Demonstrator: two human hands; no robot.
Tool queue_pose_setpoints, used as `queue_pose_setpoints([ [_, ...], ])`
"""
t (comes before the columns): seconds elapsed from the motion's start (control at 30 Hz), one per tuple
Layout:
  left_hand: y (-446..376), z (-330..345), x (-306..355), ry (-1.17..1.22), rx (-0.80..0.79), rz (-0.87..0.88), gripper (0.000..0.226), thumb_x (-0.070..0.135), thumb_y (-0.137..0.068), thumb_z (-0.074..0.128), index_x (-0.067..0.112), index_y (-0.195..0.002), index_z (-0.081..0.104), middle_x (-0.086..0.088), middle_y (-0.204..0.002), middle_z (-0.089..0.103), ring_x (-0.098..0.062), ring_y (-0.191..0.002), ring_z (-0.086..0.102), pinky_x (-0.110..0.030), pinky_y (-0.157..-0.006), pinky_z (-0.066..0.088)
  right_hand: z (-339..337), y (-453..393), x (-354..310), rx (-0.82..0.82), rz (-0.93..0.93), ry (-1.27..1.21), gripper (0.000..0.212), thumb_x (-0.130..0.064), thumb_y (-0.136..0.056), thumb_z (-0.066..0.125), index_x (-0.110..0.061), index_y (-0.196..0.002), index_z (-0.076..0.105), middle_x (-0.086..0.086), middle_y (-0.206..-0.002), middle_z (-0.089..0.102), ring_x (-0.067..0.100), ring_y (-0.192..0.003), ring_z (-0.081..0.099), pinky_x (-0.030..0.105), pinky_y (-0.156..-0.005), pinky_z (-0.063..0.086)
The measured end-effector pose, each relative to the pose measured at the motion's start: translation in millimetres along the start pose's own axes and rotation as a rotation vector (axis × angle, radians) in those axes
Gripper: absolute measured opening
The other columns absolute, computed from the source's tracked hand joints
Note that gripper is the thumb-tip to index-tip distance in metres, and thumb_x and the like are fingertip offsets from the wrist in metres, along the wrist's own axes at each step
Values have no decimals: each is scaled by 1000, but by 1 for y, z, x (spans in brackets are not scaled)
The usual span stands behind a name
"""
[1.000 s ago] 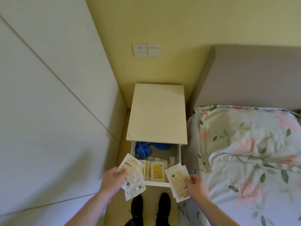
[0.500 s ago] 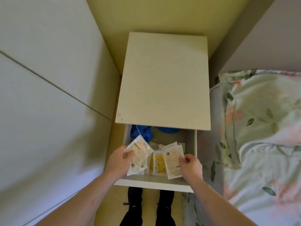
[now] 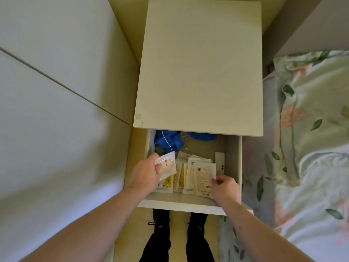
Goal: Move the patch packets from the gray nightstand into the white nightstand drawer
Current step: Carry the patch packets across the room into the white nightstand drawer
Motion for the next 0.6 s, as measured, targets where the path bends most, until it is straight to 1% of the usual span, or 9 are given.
queue_pose_setpoints([
  [0.07,-2,5,4,-112,-26,15,14,31,-103,53,25,-115,49,-3,-119,70,-18,-93,71,-15,-48,47,-3,-3,2,-15,-16,-11,12,-26,-99,62,-22,-97,73,-2,-92,72,20,-85,68,30,-70,58],
  [0.13,-3,11,5,-170,-38,22,17,31,-101,58,23,-110,46,-4,-114,71,-17,-87,72,-21,-54,57,-5,-4,1,-35,-38,-38,13,-24,-100,60,-23,-94,71,-3,-93,72,20,-88,69,30,-69,59],
  [0.23,-6,17,5,-213,-42,23,22,33,-99,61,22,-110,45,-2,-105,72,-15,-80,72,-27,-57,61,-7,-10,-6,-63,-75,-92,12,-25,-102,59,-23,-103,70,-4,-101,74,16,-91,69,24,-67,56],
  [0.33,-9,21,8,-235,-40,30,24,34,-99,61,21,-114,46,-1,-103,72,-15,-80,72,-29,-59,62,1,-18,-15,-129,-78,-102,14,-23,-102,59,-22,-113,69,-2,-110,72,18,-96,68,19,-65,54],
  [0.37,-9,23,9,-247,-40,34,25,32,-99,62,20,-115,47,-2,-105,71,-16,-84,71,-28,-62,61,6,-20,-17,-150,-70,-90,16,-22,-102,60,-21,-116,68,-1,-112,71,19,-96,68,19,-65,54],
  [0.43,-9,23,12,-248,-23,61,31,29,-96,66,18,-119,48,-2,-115,67,-16,-101,65,-27,-71,59,14,-23,-17,-171,-61,-46,18,-19,-101,60,-20,-118,68,1,-111,71,19,-94,67,19,-65,53],
  [0.53,-4,22,16,-277,12,145,51,25,-92,72,14,-136,48,-4,-142,52,-20,-132,45,-31,-103,51,25,-20,-17,-184,-81,89,24,-14,-101,56,-21,-119,70,-2,-101,68,17,-88,66,20,-64,53],
  [0.57,-1,22,17,-302,18,172,57,24,-91,73,12,-140,48,-5,-147,47,-21,-137,40,-32,-111,45,28,-19,-15,-184,-96,130,26,-13,-100,54,-21,-120,70,-3,-98,68,16,-86,65,21,-64,53],
  [0.6,2,21,17,-322,30,187,59,25,-89,75,11,-141,49,-6,-146,45,-22,-136,39,-32,-113,44,29,-17,-15,-182,-110,162,28,-12,-100,54,-20,-121,70,-4,-96,67,15,-84,65,22,-65,54],
])
Point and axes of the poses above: each hand's wrist, its own y-axis away from the middle knuckle, its own z-axis out of the palm, x = y × z, the point moved 8 cm from there along -y, towards the middle knuckle
